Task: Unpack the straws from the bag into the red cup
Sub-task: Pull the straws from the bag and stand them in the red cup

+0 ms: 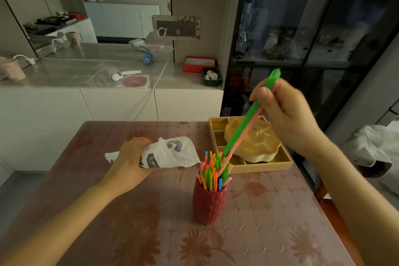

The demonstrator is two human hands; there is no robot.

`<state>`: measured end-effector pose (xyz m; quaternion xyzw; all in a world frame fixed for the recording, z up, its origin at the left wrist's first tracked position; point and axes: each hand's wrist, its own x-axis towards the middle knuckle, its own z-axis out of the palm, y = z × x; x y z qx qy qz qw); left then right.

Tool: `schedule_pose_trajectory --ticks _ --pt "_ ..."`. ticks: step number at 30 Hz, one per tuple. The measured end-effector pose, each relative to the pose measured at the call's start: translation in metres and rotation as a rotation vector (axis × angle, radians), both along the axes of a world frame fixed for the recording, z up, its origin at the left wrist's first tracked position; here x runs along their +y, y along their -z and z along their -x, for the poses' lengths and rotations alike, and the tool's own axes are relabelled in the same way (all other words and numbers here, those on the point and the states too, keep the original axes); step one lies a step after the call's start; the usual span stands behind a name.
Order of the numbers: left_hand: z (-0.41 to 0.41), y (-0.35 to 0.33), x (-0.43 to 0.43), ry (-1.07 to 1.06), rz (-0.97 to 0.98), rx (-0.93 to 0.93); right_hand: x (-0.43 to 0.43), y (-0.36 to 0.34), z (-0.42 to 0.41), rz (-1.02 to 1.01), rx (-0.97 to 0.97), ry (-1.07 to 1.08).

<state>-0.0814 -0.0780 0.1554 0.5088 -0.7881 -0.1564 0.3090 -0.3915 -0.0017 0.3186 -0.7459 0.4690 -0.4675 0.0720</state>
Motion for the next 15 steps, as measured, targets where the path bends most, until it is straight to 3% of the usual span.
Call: schedule_pose_trajectory --ticks 6,15 --pt "0.003 -0.004 -0.002 0.055 0.055 -0.037 -0.014 0.057 -0.014 -0.164 0.174 0.058" --pt "0.003 -0.001 0.004 0.006 0.075 0.003 -0.013 0.093 -0.019 -0.323 0.186 0.058"
